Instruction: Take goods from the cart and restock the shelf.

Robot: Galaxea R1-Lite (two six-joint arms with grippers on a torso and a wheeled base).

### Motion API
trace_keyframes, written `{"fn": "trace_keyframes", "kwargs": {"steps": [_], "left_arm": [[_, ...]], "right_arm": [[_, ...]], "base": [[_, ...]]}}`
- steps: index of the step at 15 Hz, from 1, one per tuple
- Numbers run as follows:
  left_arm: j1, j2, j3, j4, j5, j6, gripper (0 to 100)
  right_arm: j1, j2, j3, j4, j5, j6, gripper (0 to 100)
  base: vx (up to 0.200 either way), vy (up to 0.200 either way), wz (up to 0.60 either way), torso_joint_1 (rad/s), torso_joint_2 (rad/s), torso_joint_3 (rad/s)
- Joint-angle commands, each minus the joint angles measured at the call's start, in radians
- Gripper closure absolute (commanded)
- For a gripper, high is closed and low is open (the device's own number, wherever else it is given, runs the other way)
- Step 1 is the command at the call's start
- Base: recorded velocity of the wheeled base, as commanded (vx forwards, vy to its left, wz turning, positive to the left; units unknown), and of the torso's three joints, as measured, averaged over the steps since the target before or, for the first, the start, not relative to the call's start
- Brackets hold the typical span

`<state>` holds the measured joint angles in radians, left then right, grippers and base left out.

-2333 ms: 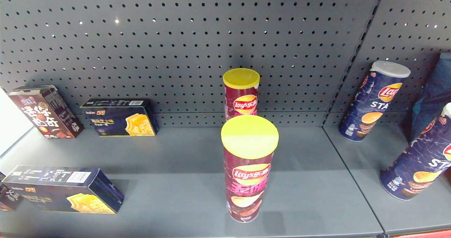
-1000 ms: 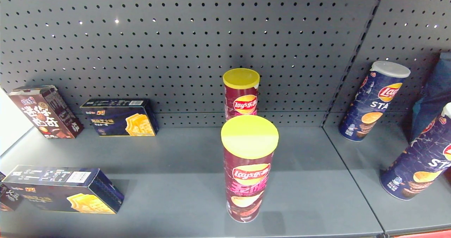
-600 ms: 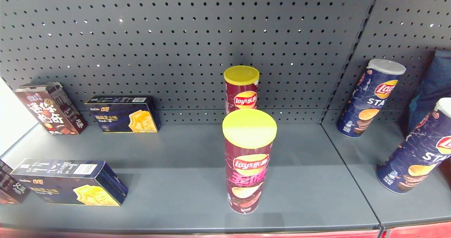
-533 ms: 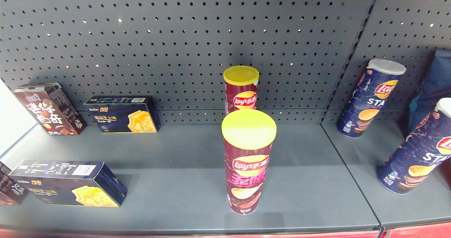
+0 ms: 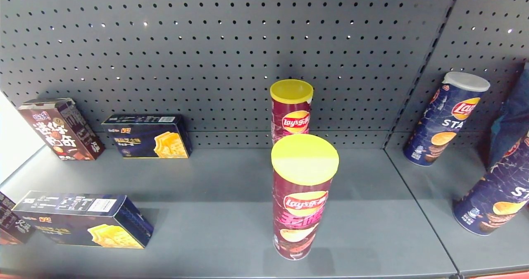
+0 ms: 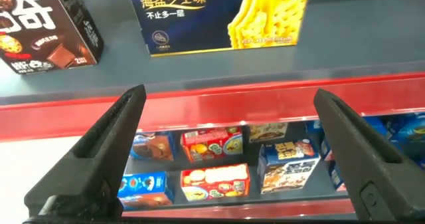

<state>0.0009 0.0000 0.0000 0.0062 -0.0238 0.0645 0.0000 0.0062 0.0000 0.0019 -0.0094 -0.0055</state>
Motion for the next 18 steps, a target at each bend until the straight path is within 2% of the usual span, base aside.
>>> {"fn": "trace_keyframes", "kwargs": {"steps": [1, 15, 18], "left_arm": [[0.001, 0.002, 0.000, 0.000, -0.007, 0.005, 0], [0.001, 0.002, 0.000, 0.000, -0.001, 0.001, 0], [0.001, 0.002, 0.000, 0.000, -0.008, 0.000, 0]], "right_arm": [[0.000, 0.000, 0.000, 0.000, 0.000, -0.001, 0], [0.000, 0.000, 0.000, 0.000, 0.000, -0.001, 0], [0.000, 0.001, 0.000, 0.000, 0.000, 0.001, 0]], "base": [[0.000, 0.000, 0.00, 0.000, 0.00, 0.000], [0.000, 0.000, 0.00, 0.000, 0.00, 0.000], [0.000, -0.067, 0.00, 0.002, 0.00, 0.001]]}}
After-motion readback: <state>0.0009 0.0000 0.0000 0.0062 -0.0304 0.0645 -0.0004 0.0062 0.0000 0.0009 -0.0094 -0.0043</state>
